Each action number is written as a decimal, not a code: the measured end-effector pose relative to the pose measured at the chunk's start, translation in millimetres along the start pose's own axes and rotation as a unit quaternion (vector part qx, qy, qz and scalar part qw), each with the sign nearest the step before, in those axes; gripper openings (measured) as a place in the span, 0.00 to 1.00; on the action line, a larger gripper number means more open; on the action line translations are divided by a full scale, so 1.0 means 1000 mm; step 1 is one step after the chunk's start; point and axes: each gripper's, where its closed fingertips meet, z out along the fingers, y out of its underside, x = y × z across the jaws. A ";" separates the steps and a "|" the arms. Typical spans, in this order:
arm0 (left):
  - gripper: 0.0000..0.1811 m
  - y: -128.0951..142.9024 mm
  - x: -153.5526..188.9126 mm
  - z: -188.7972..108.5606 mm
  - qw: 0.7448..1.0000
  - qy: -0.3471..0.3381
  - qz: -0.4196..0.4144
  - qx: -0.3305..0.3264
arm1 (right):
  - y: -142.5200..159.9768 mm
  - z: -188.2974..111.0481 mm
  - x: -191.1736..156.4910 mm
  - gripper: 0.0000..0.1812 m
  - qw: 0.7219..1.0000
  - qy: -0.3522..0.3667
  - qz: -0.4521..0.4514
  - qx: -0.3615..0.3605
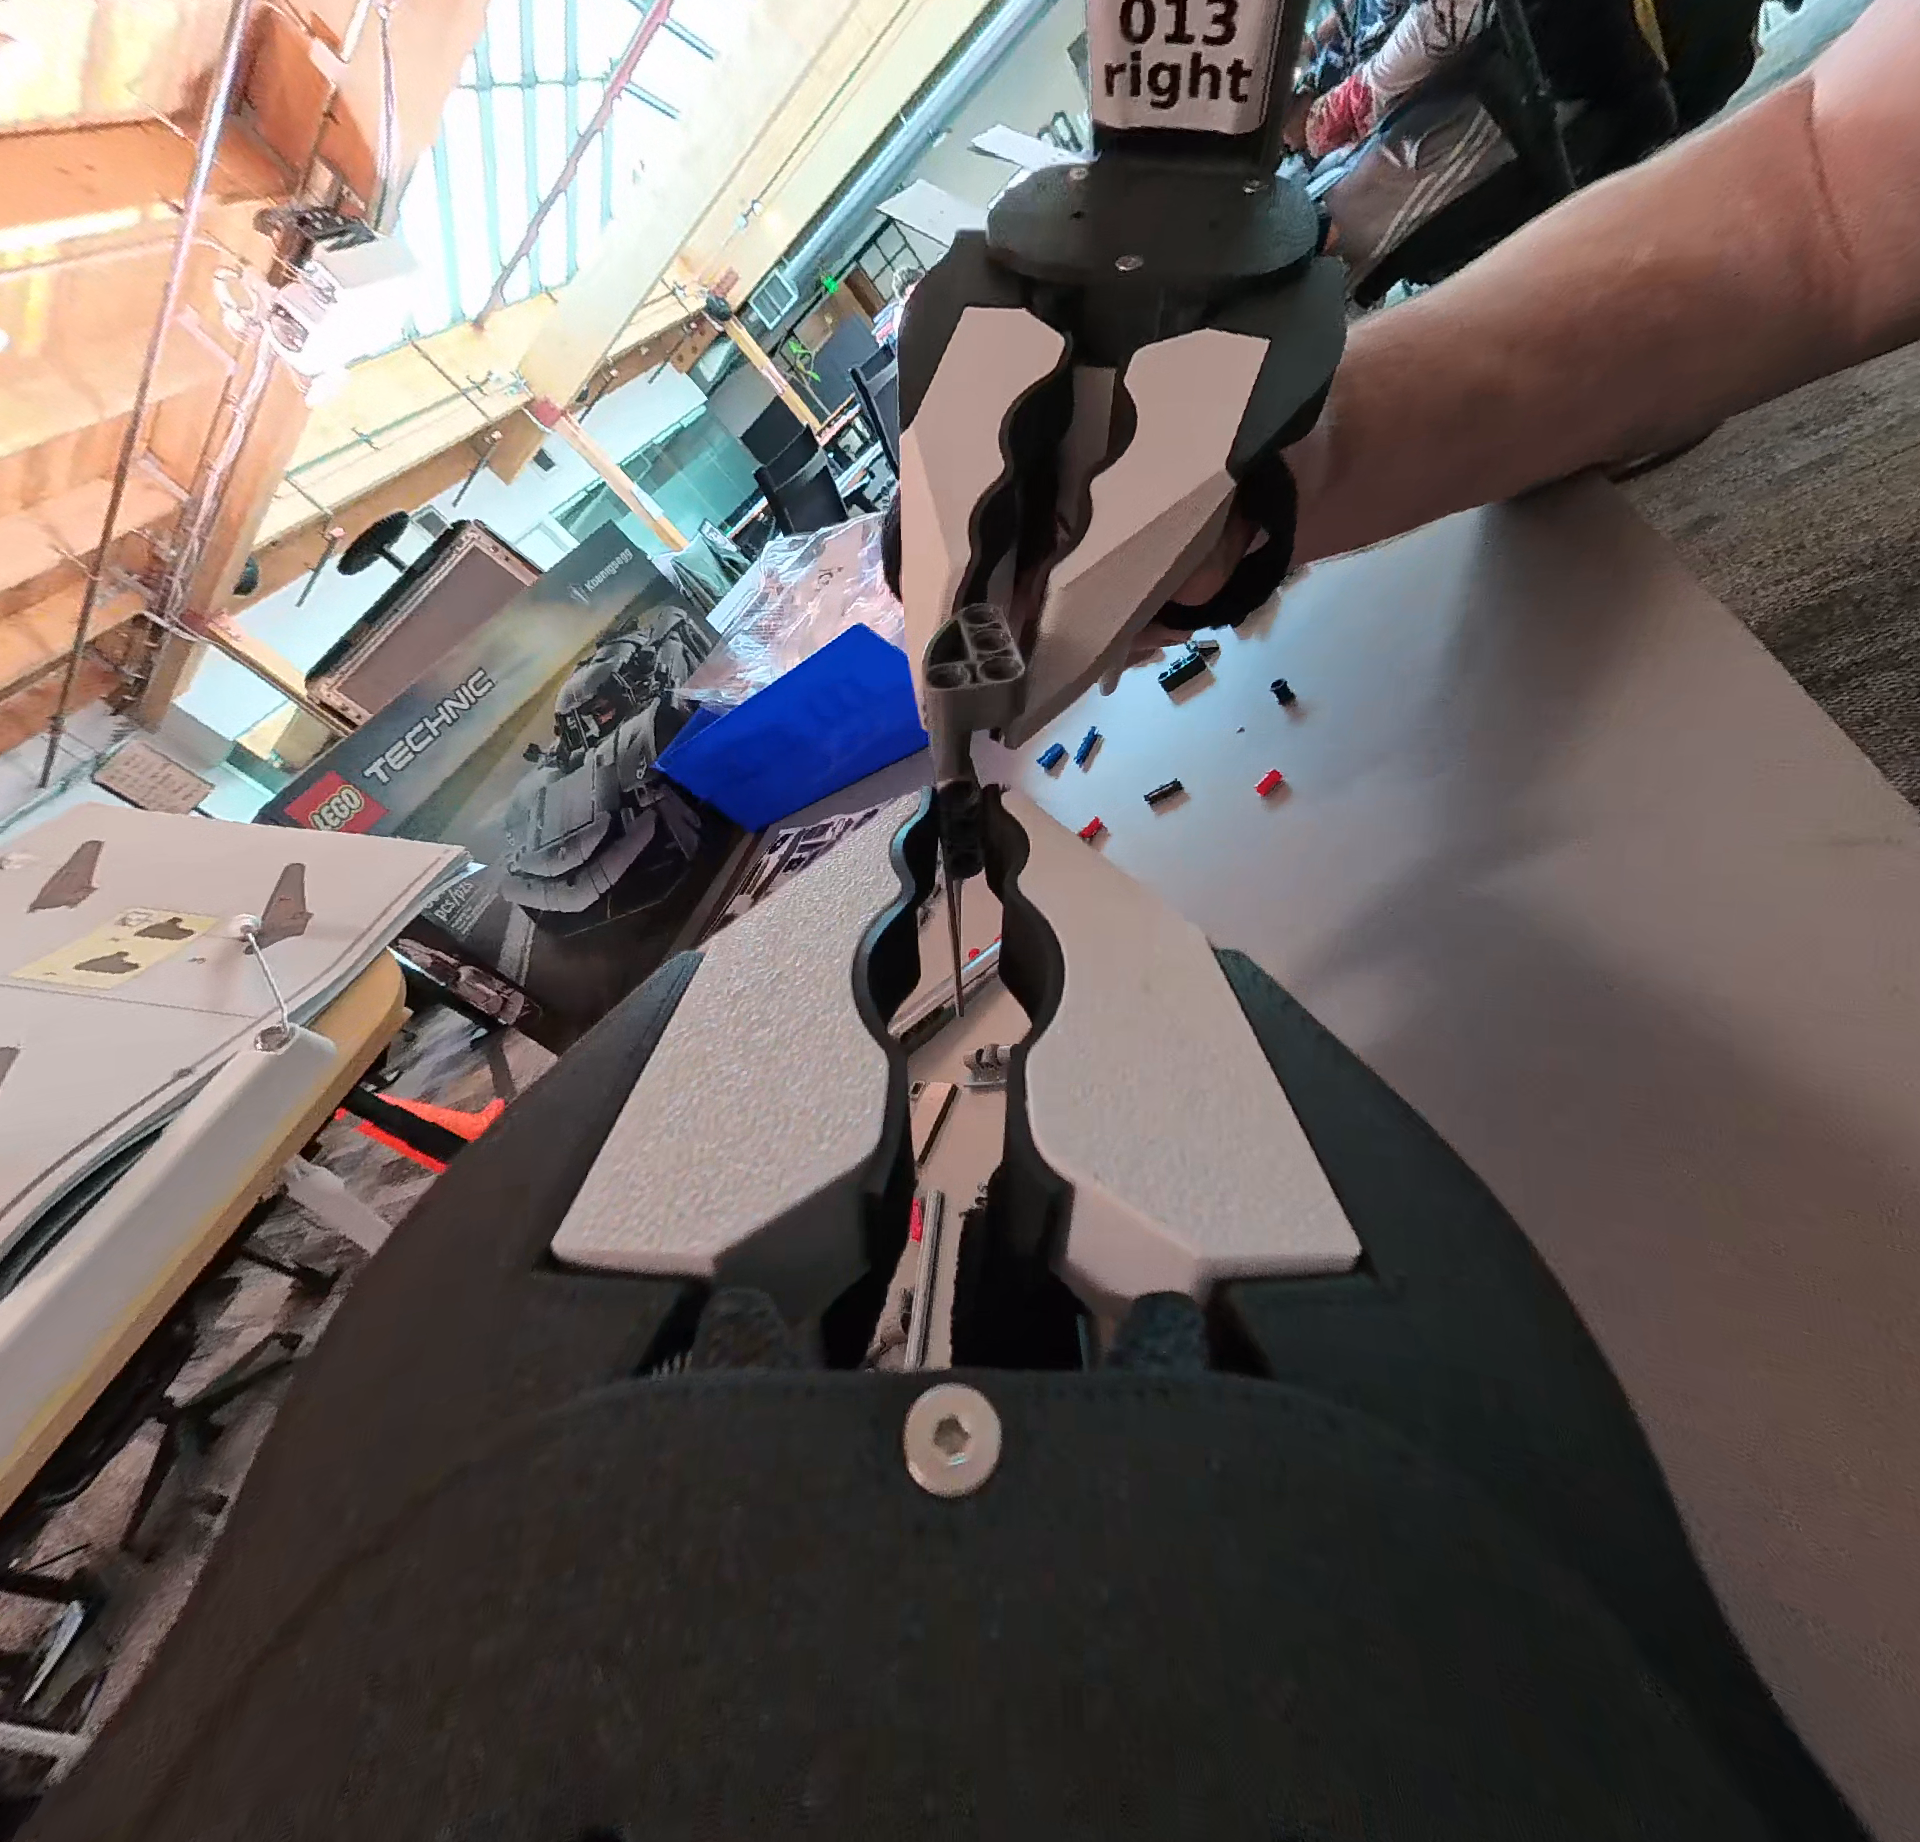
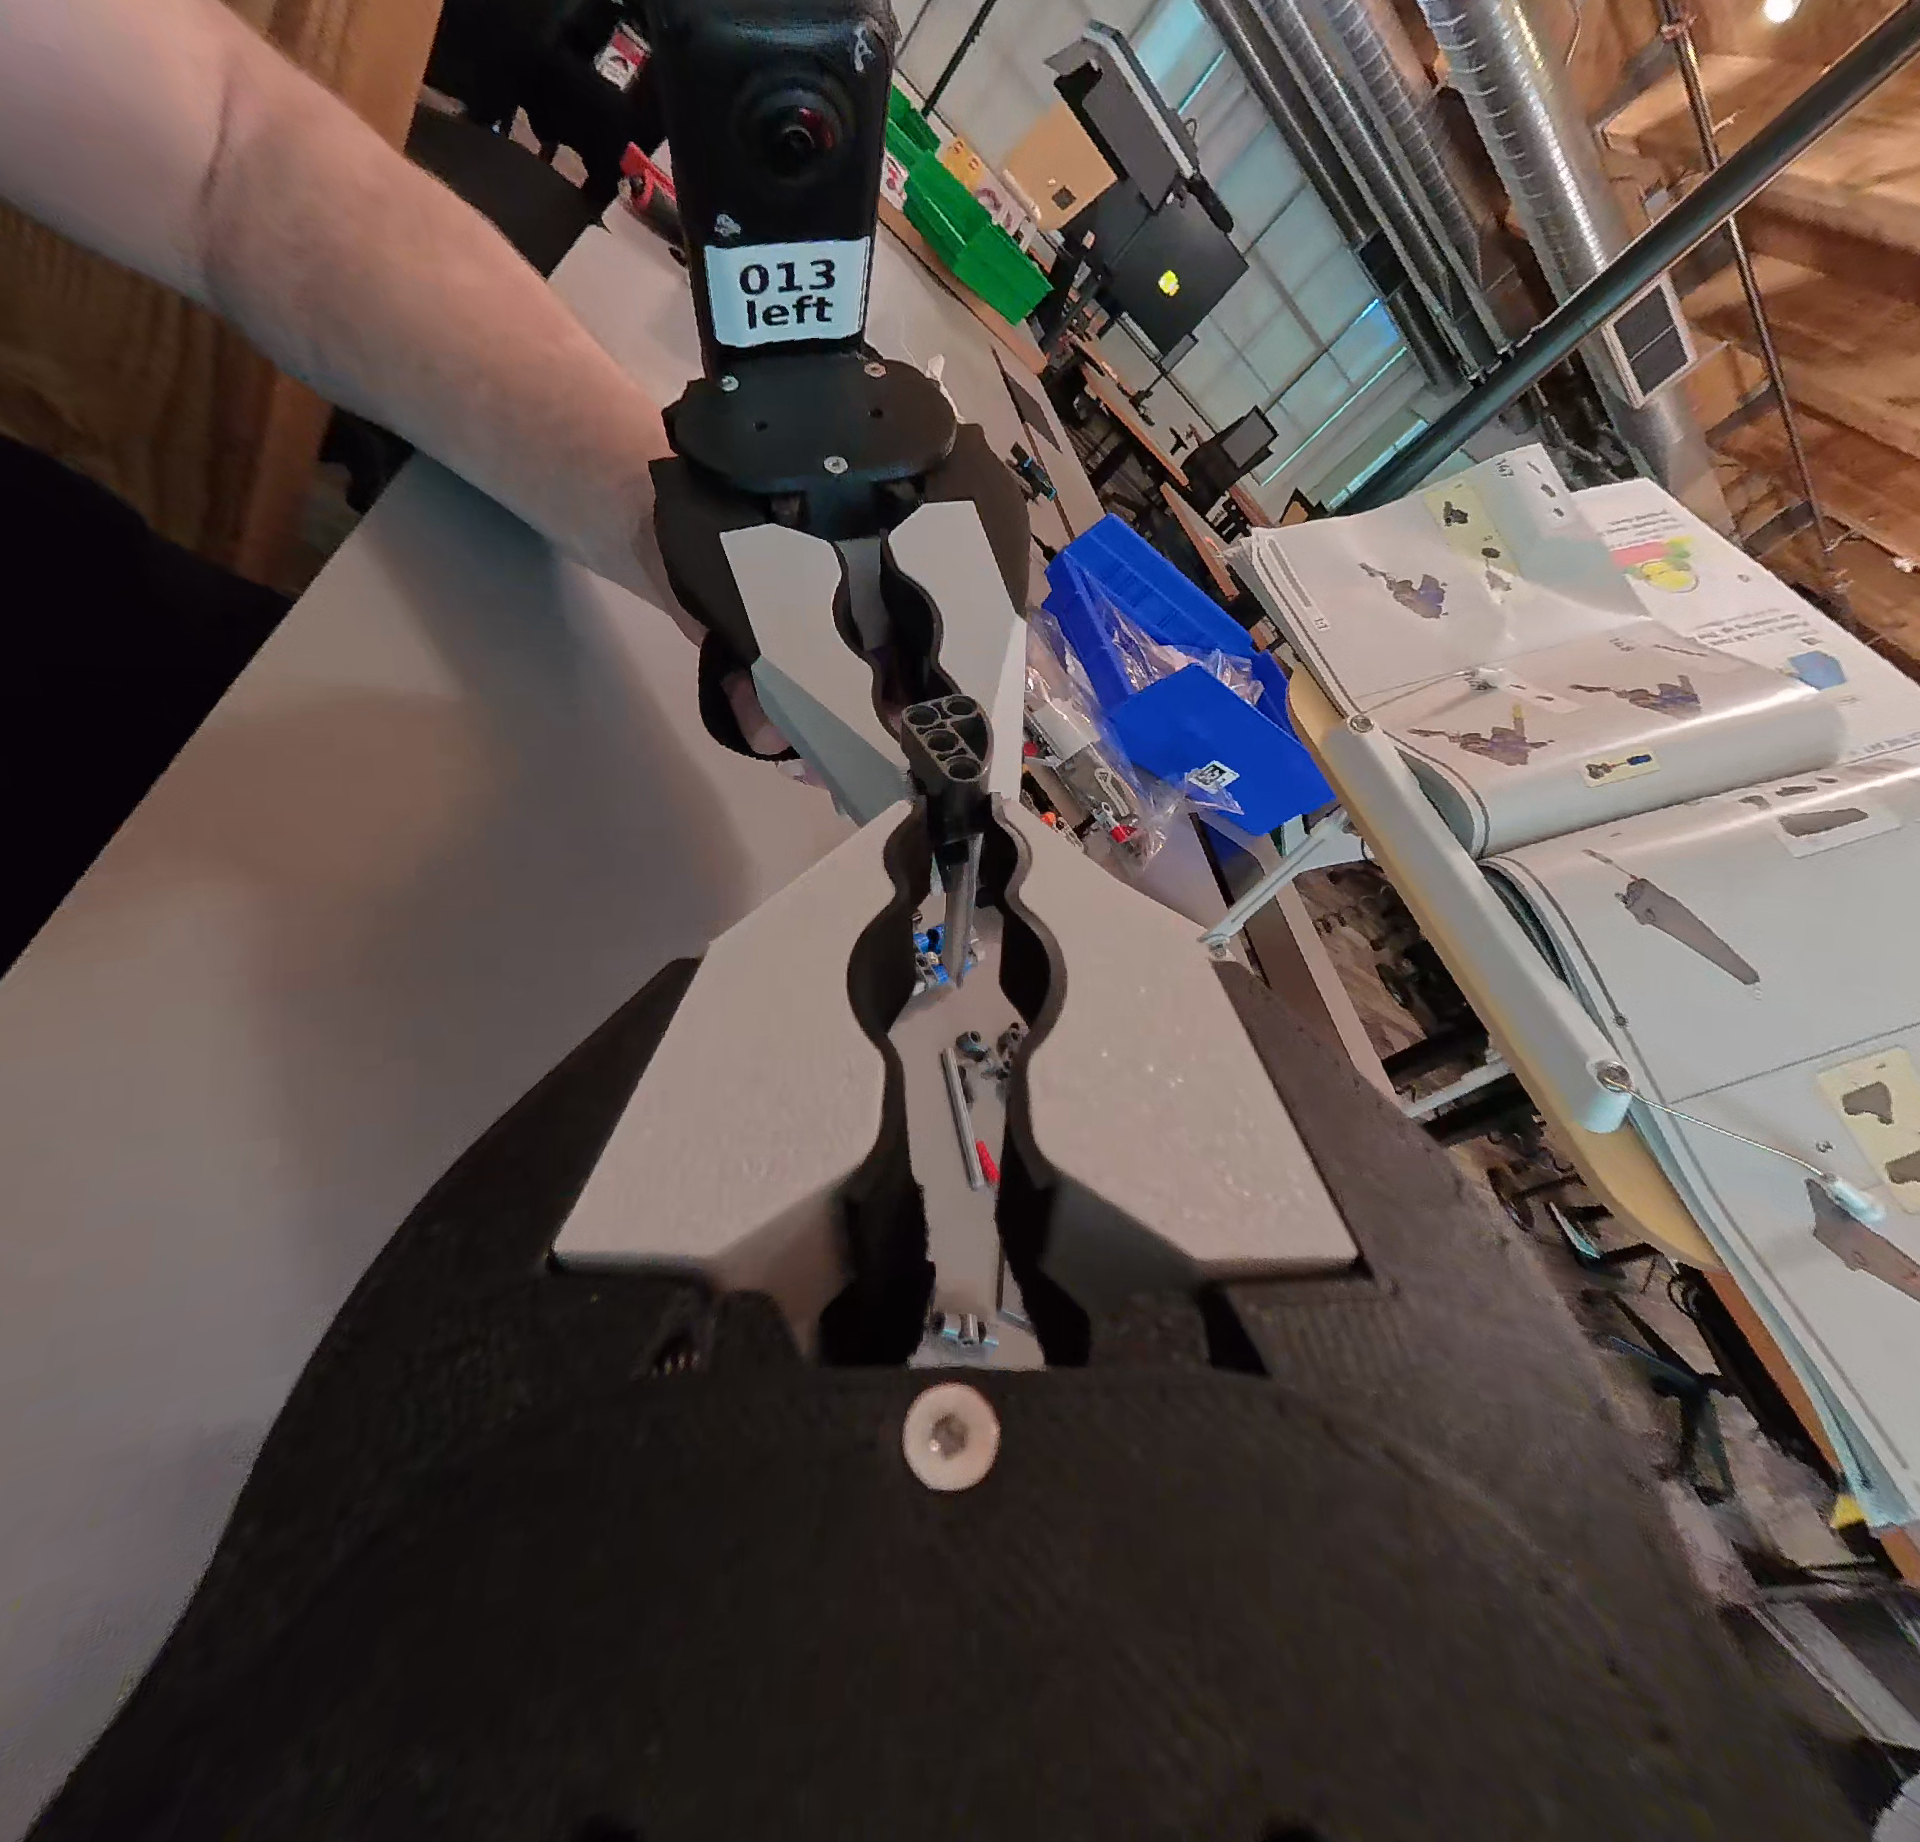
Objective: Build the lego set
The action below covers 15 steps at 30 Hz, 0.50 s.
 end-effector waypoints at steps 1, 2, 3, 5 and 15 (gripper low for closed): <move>0.03 0.000 -0.001 0.000 1.000 -0.001 -0.002 -0.001 | 0.000 0.000 0.000 0.04 1.000 0.002 -0.002 -0.002; 0.03 0.001 -0.001 0.000 1.000 -0.002 -0.002 -0.003 | 0.000 0.000 0.001 0.04 1.000 0.004 -0.002 -0.003; 0.03 0.002 -0.002 0.000 1.000 -0.005 -0.002 -0.006 | 0.000 0.000 0.002 0.04 1.000 0.006 -0.003 -0.003; 0.09 0.005 -0.003 0.001 1.000 -0.009 0.001 -0.017 | 0.000 -0.001 0.004 0.04 1.000 0.011 -0.003 -0.005; 0.12 0.020 -0.028 -0.007 0.997 -0.053 0.004 -0.061 | 0.022 -0.022 0.028 0.04 0.981 0.070 -0.122 -0.132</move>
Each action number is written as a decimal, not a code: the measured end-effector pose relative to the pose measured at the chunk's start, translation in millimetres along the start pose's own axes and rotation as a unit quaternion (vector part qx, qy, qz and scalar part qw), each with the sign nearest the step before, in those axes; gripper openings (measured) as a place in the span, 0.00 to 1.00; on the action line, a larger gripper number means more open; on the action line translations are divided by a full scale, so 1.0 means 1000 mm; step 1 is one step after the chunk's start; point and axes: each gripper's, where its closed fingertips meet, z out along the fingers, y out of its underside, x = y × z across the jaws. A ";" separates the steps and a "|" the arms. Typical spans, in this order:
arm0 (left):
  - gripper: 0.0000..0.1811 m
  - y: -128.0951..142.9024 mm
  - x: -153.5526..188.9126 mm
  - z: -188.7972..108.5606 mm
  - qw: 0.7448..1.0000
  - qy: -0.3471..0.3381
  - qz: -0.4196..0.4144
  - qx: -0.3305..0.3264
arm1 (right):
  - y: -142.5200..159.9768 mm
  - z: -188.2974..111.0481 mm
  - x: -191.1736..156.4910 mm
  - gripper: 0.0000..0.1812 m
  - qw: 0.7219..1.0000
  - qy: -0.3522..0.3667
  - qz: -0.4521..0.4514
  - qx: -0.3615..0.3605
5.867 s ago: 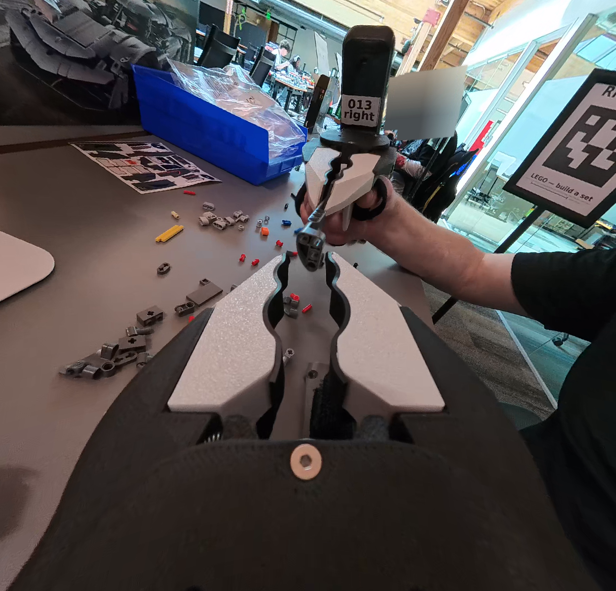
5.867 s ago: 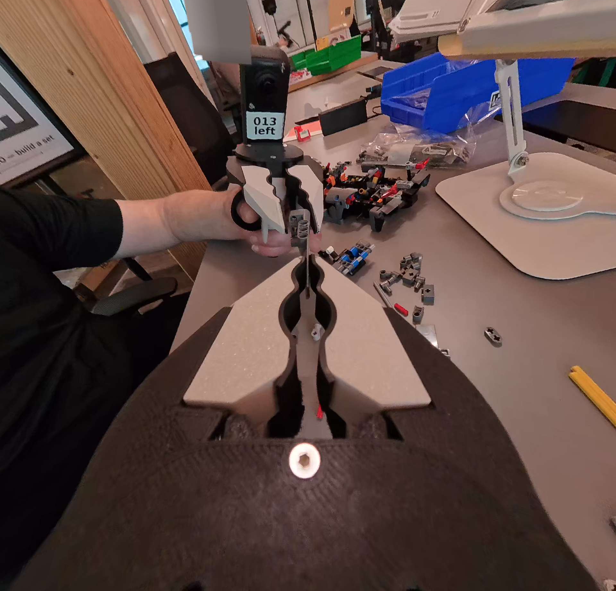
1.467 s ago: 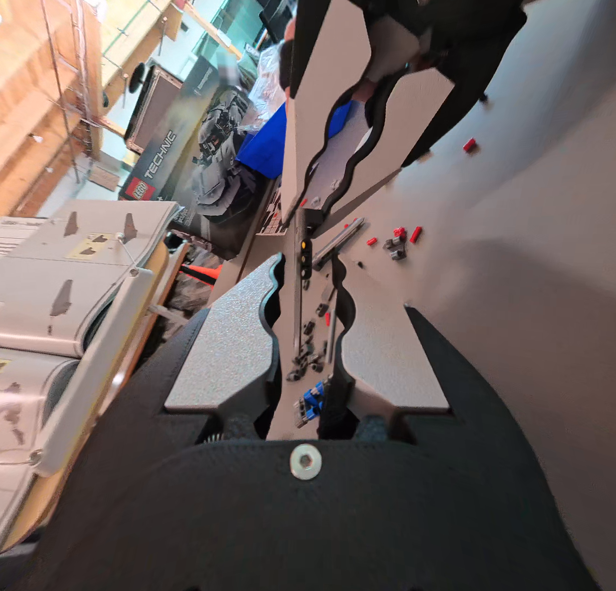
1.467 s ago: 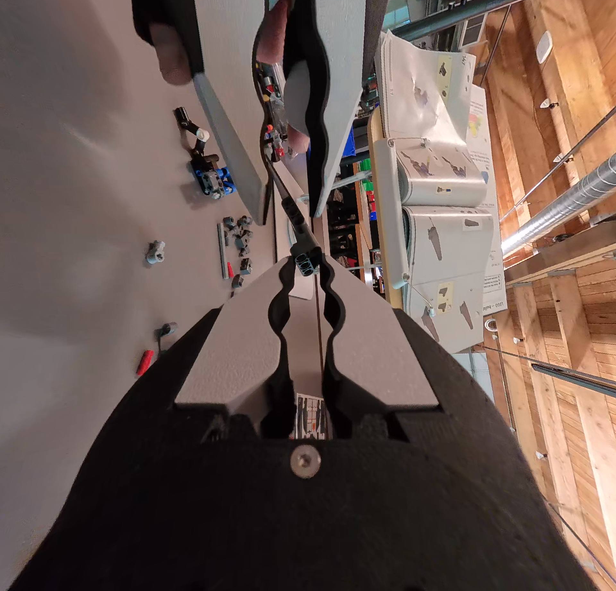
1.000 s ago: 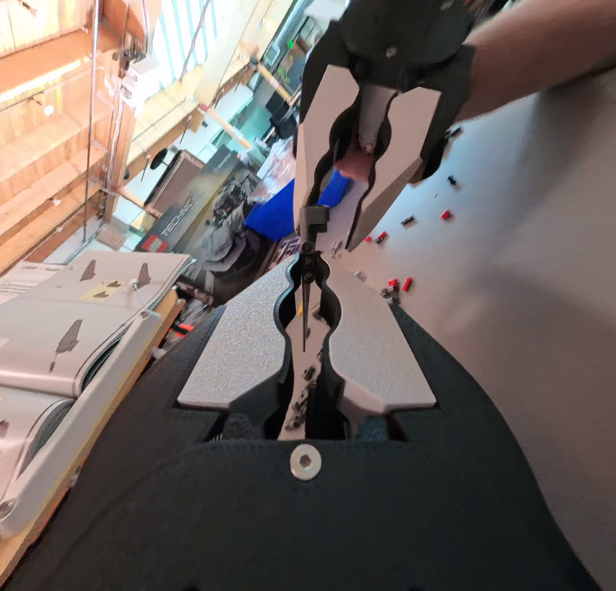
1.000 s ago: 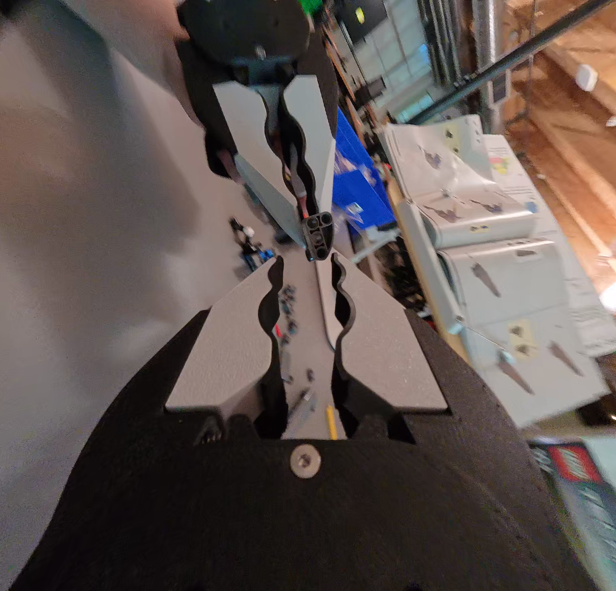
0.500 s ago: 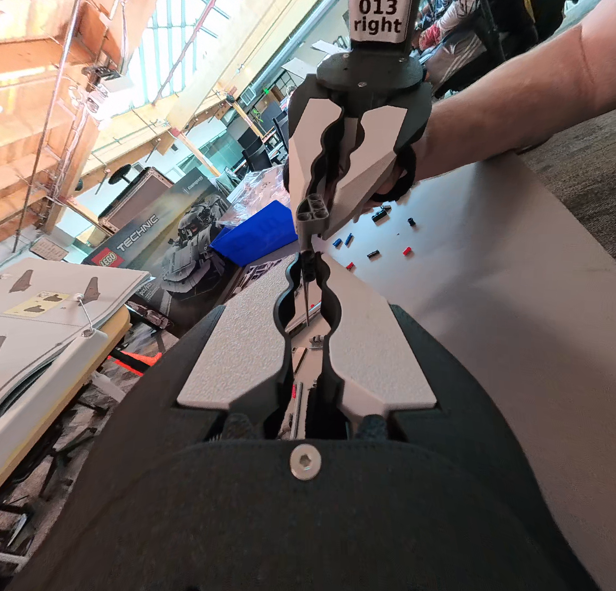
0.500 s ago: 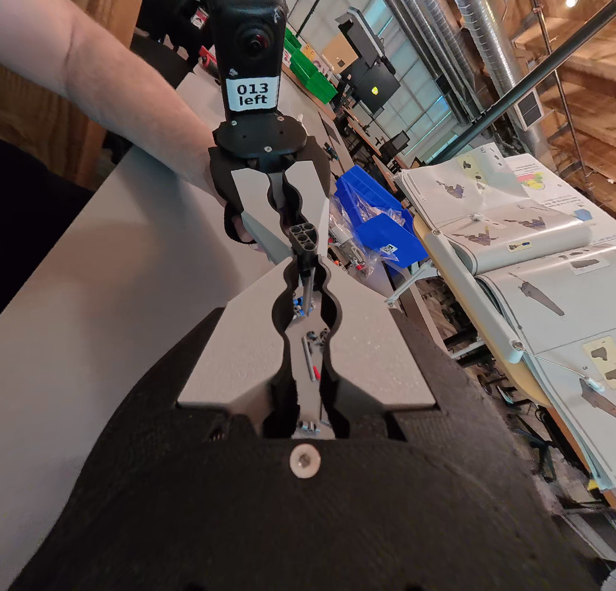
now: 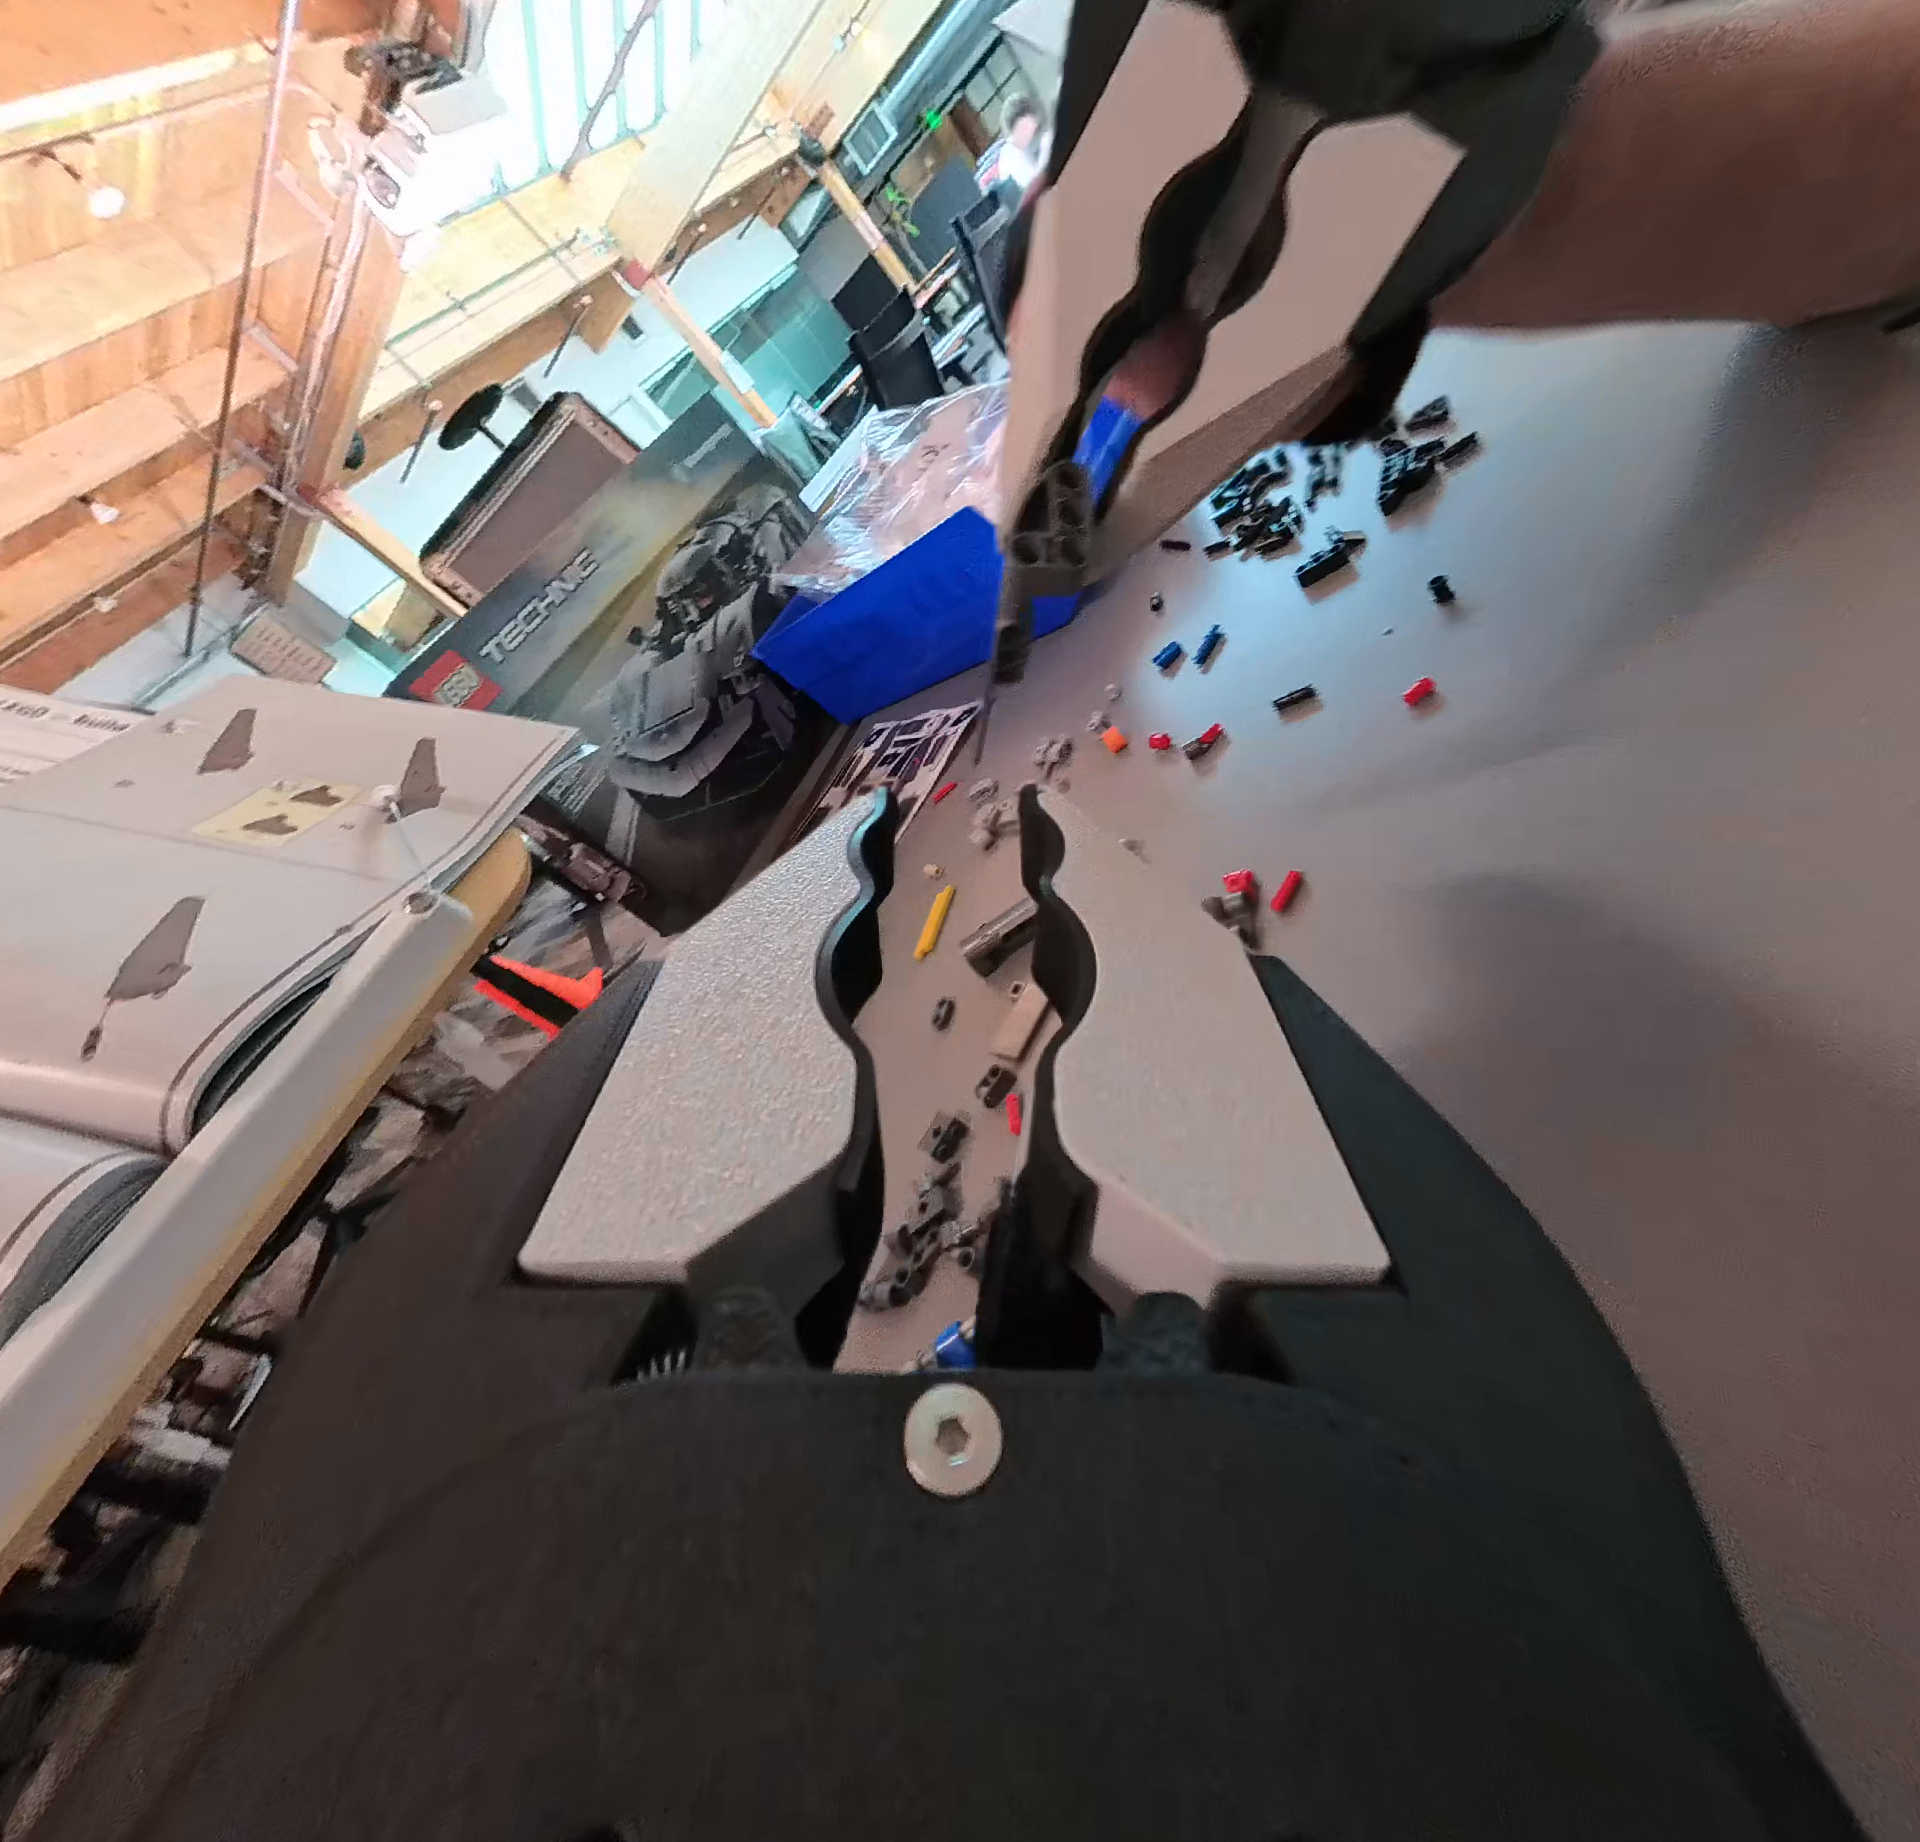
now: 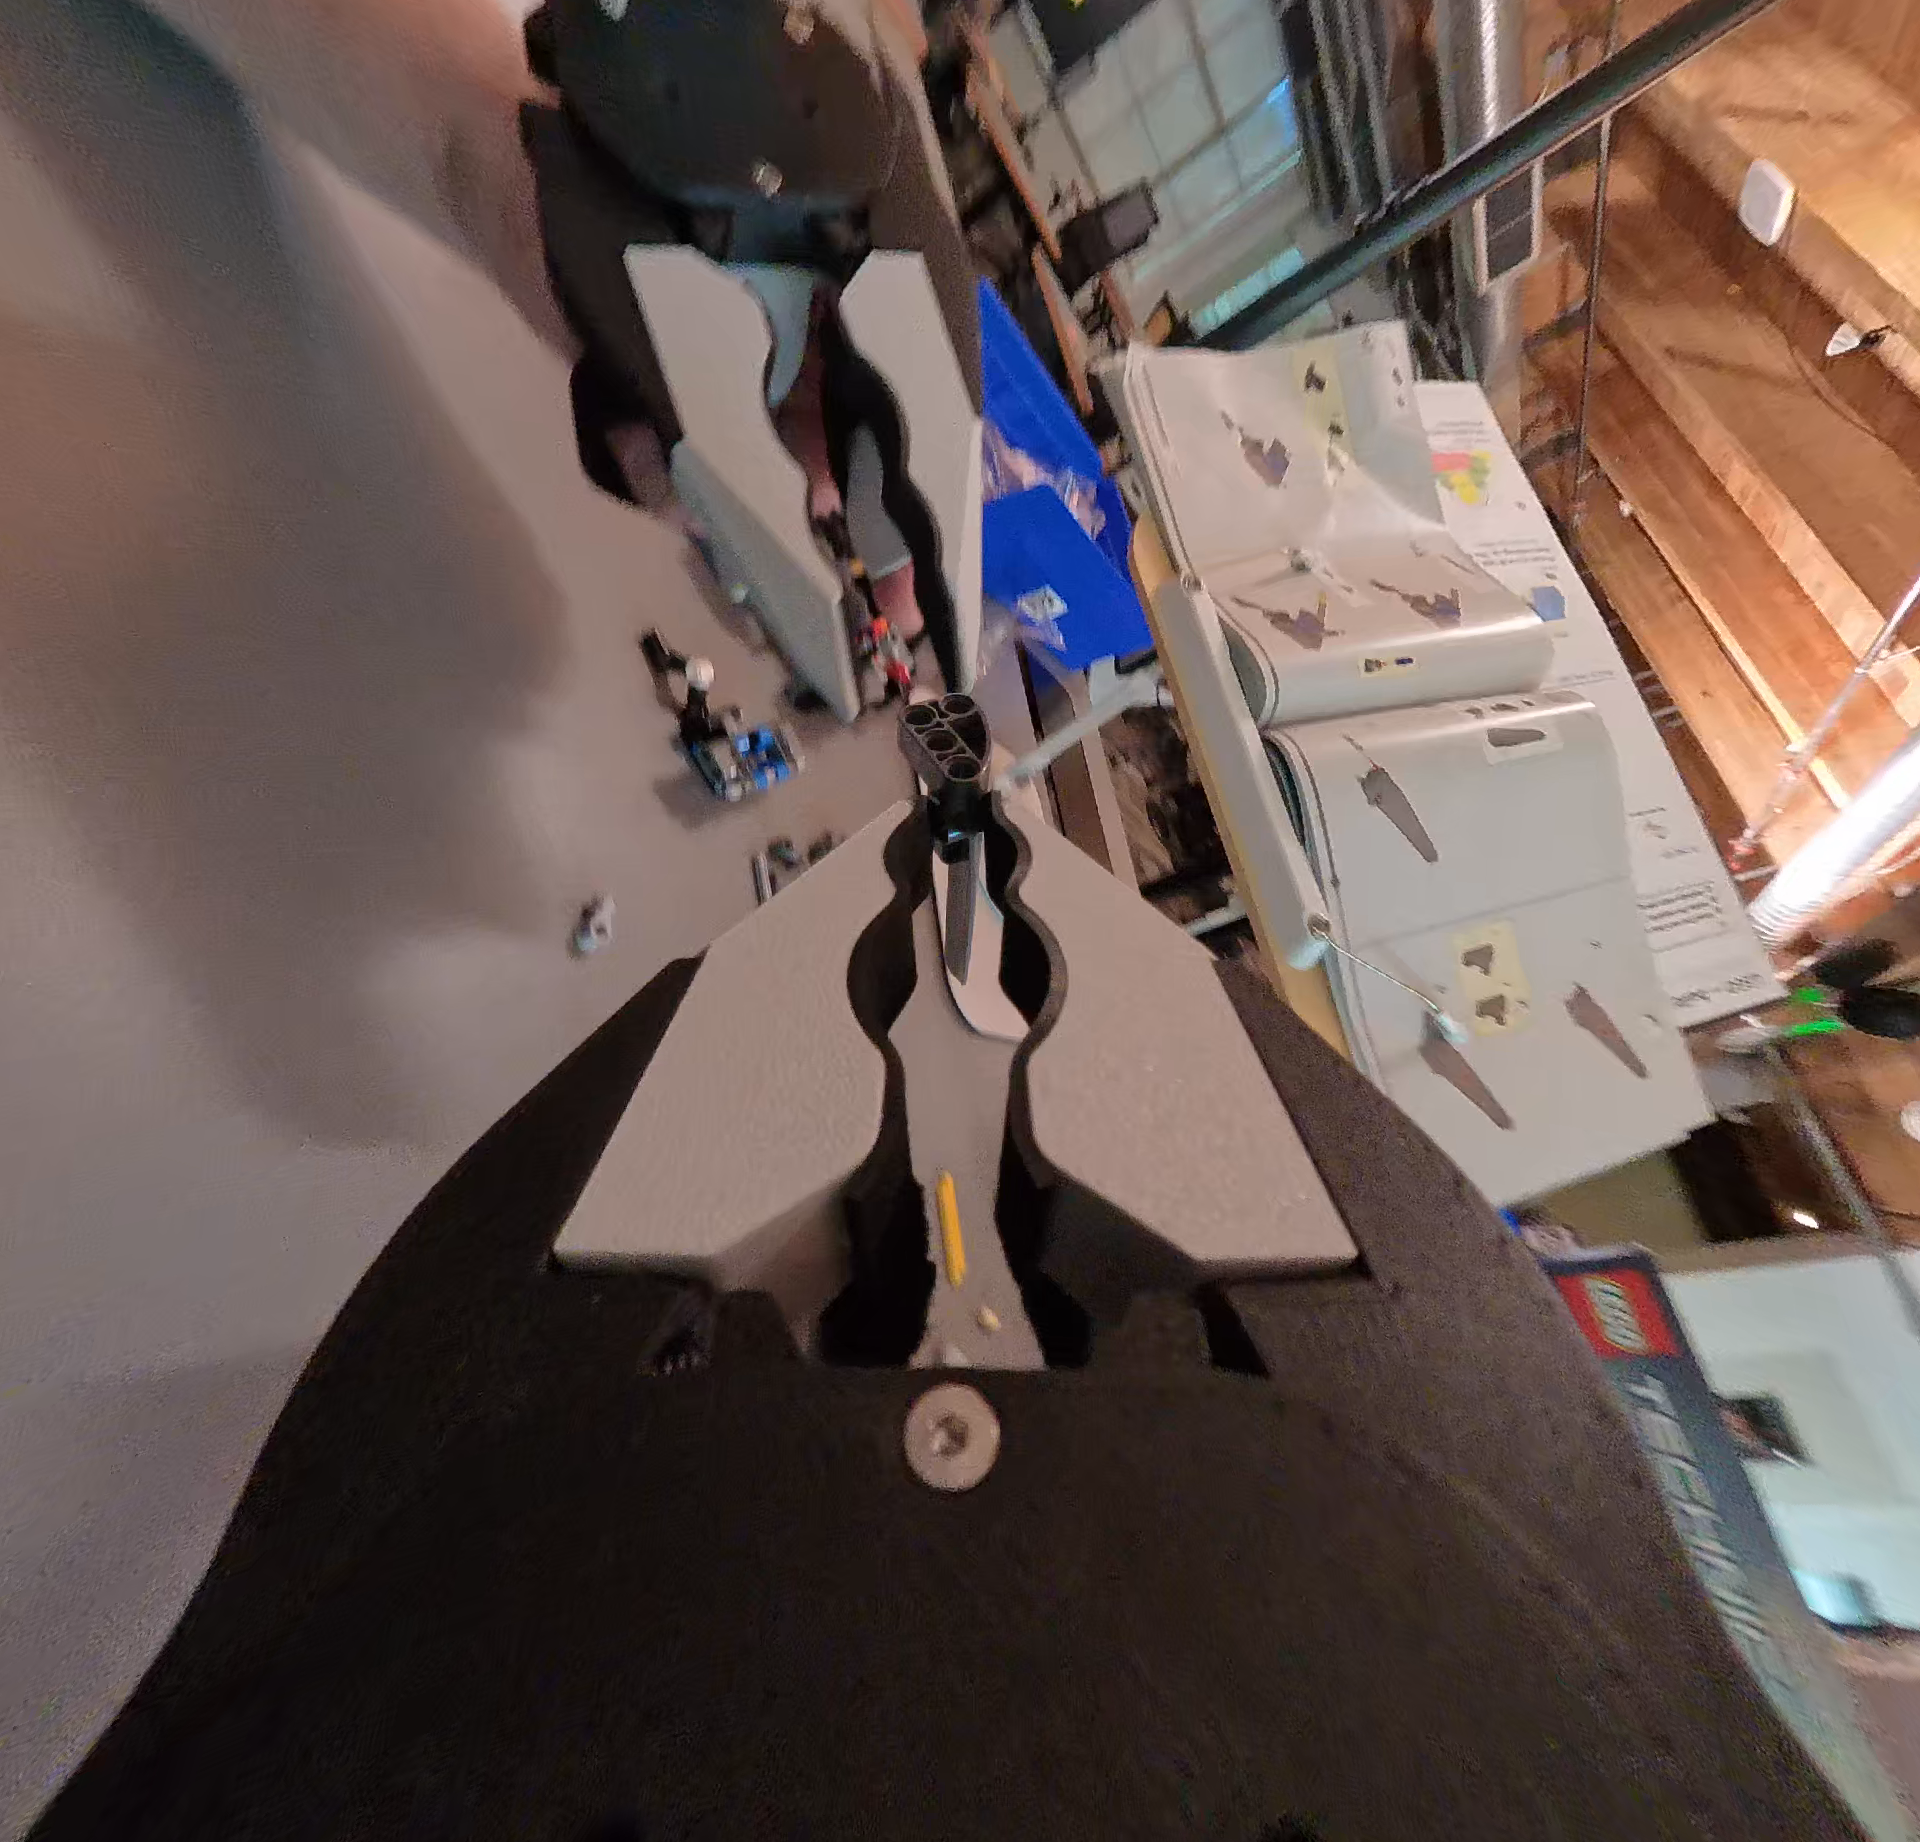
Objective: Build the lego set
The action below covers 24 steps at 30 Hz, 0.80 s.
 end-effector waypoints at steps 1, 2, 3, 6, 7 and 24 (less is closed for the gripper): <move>0.11 0.003 -0.002 0.000 1.000 -0.005 -0.001 -0.004 | 0.002 -0.003 -0.002 0.04 1.000 -0.004 -0.016 -0.023; 0.10 0.005 -0.003 0.000 1.000 -0.008 -0.002 -0.008 | 0.004 -0.006 -0.006 0.04 0.999 -0.010 -0.029 -0.045; 0.08 0.006 -0.004 0.001 1.000 -0.011 -0.004 -0.012 | 0.007 -0.009 -0.013 0.04 0.997 -0.019 -0.040 -0.066; 0.07 0.016 -0.003 0.006 0.999 -0.019 0.003 -0.038 | 0.022 -0.017 -0.042 0.04 0.986 -0.050 -0.079 -0.137; 0.07 0.018 -0.001 0.008 0.999 -0.018 0.009 -0.045 | 0.028 -0.019 -0.053 0.04 0.981 -0.059 -0.093 -0.160; 0.05 0.032 0.018 0.020 0.997 0.007 0.024 -0.078 | 0.076 -0.034 -0.129 0.04 0.952 -0.123 -0.087 -0.266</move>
